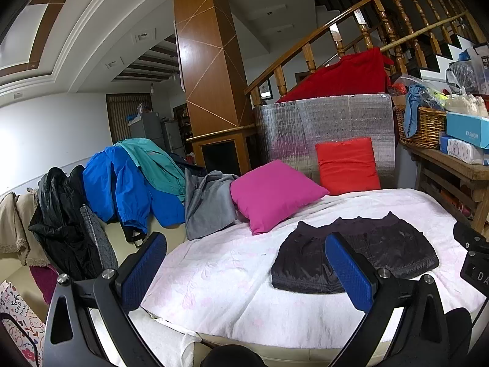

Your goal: Fold large clothes

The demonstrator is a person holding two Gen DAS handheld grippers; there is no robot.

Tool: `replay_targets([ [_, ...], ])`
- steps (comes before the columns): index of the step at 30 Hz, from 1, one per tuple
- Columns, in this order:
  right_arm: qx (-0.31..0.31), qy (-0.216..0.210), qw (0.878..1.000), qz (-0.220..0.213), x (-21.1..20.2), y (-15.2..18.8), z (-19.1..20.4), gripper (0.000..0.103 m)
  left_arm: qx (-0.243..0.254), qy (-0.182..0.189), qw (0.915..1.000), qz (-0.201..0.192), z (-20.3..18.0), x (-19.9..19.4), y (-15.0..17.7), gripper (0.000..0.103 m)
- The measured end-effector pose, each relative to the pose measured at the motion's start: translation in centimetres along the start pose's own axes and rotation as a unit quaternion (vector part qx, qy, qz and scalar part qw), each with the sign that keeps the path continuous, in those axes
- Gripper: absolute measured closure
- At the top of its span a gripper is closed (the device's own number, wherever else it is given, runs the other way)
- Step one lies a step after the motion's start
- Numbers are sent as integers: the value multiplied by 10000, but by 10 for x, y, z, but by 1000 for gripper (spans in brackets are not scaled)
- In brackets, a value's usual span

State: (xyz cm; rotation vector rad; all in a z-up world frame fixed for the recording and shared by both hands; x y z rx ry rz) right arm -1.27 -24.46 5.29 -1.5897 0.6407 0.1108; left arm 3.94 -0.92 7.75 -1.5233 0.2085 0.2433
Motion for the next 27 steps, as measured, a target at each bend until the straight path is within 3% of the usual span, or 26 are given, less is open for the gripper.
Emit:
replay_targets([
  [20,-137,-35,9996,253,28,11,11,19,-48,-16,9998,199,-3,25,10,0],
  [27,-109,35,9991,413,68,12,-10,19,-257,447,9980,374,-26,62,17,0],
])
Point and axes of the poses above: each gripper's, at about its wrist camera, not at the fingertips, and x roughly the way its jaws point, z to its left, y to its underside, the point moved 10 cm from there along x, roughly the way its jaws point, and after that the axes turned 7 degrees about -x, right-handed, at the moved point
